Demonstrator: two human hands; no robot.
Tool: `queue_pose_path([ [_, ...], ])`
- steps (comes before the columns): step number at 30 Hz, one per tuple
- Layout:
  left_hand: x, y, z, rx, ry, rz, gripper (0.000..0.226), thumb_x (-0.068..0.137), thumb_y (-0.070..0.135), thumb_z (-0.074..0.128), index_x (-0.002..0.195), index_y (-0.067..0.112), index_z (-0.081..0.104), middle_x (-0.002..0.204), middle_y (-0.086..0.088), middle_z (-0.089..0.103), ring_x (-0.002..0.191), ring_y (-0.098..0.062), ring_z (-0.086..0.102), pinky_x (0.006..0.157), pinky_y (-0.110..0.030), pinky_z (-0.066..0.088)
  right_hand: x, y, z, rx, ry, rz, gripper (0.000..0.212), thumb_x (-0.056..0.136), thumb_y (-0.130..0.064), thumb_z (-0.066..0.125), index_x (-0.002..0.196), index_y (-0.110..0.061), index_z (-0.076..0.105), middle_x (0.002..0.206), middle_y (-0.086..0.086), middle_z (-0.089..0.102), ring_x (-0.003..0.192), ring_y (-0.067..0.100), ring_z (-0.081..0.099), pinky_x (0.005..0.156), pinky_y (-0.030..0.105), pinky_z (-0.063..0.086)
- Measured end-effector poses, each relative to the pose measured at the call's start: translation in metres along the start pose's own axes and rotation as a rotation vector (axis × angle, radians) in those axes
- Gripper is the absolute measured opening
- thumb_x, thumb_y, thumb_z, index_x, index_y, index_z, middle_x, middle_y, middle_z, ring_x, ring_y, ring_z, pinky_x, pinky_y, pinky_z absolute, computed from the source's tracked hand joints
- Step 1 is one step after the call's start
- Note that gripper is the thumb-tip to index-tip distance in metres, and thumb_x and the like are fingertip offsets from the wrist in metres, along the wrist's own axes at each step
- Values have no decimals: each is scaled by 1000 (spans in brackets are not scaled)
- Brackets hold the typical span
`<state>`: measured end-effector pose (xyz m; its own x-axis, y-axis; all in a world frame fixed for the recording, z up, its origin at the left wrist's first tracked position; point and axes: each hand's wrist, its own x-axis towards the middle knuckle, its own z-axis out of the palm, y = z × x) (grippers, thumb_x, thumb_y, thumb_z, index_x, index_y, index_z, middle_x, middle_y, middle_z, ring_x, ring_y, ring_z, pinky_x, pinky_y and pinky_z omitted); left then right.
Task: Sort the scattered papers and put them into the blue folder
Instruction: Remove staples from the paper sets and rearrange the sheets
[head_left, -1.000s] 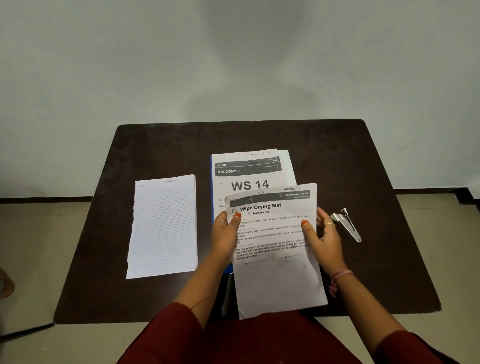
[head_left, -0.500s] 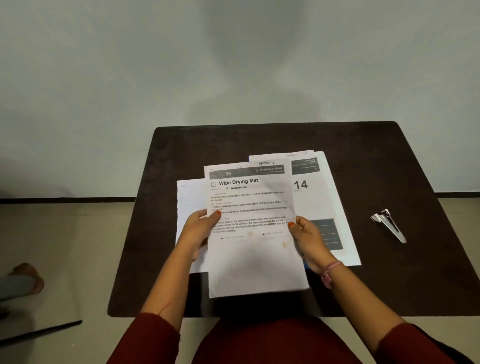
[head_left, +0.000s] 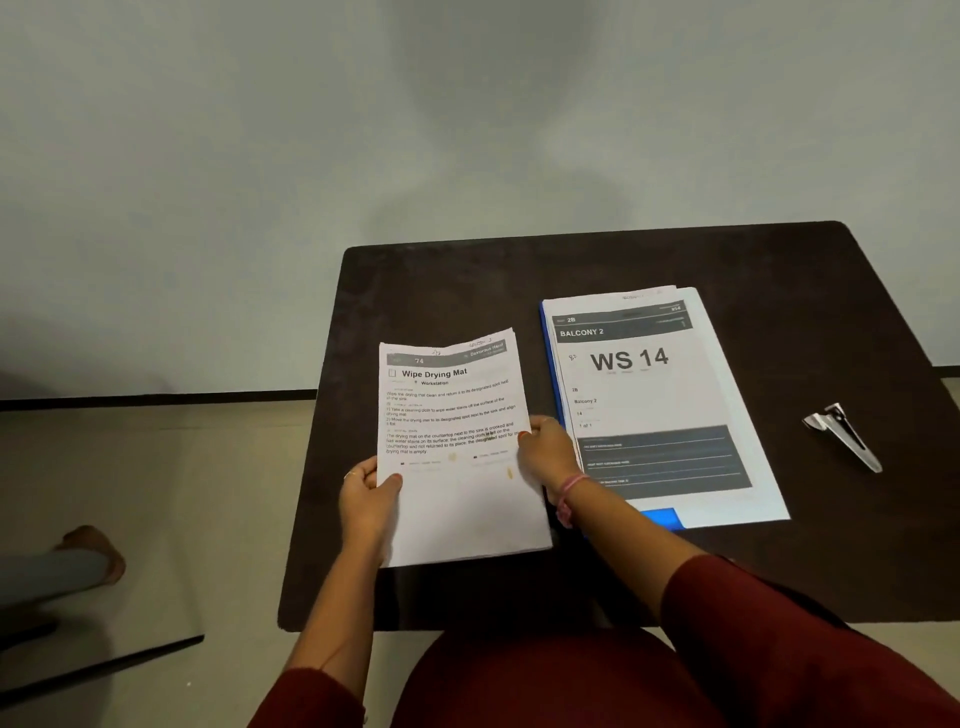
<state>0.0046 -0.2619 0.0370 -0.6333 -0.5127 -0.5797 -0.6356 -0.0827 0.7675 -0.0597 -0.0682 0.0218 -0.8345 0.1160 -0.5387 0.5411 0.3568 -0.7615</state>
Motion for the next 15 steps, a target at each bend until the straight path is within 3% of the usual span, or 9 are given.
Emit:
queue_pose_path([
  [4, 13, -6, -3, 188, 32, 18, 34, 89, 3, 61, 122, 5, 55, 124, -11, 61, 106, -23, 58, 84, -29, 48, -1, 1, 1, -45, 17, 9, 32, 89, 0, 50, 120, -3, 57, 119, 10, 64, 110, 27, 60, 88, 24, 44],
  [8, 15, -8, -2, 358, 141, 21, 51, 86, 11, 64, 134, 7, 48, 139, -17, 39, 121, -35, 46, 102, -46, 41, -4, -2, -24, -66, 145, -48, 40, 89, -3, 53, 129, -1, 52, 121, 13, 60, 113, 26, 56, 94, 23, 38],
  [12, 12, 4, 10, 376, 170, 150, 50, 84, 11, 66, 132, 11, 49, 139, -14, 34, 123, -34, 42, 104, -51, 39, -1, 7, -65, -38, 293, -62, 36, 91, -6, 54, 127, -6, 53, 122, 11, 58, 111, 25, 56, 99, 37, 46],
  [15, 6, 17, 29, 338, 70, 259, 47, 85, 9, 67, 128, 12, 50, 137, -10, 35, 122, -31, 47, 101, -51, 44, 2, 19, -98, 12, 341, -34, 39, 92, -8, 57, 131, -8, 50, 127, 9, 56, 116, 26, 53, 101, 41, 46],
])
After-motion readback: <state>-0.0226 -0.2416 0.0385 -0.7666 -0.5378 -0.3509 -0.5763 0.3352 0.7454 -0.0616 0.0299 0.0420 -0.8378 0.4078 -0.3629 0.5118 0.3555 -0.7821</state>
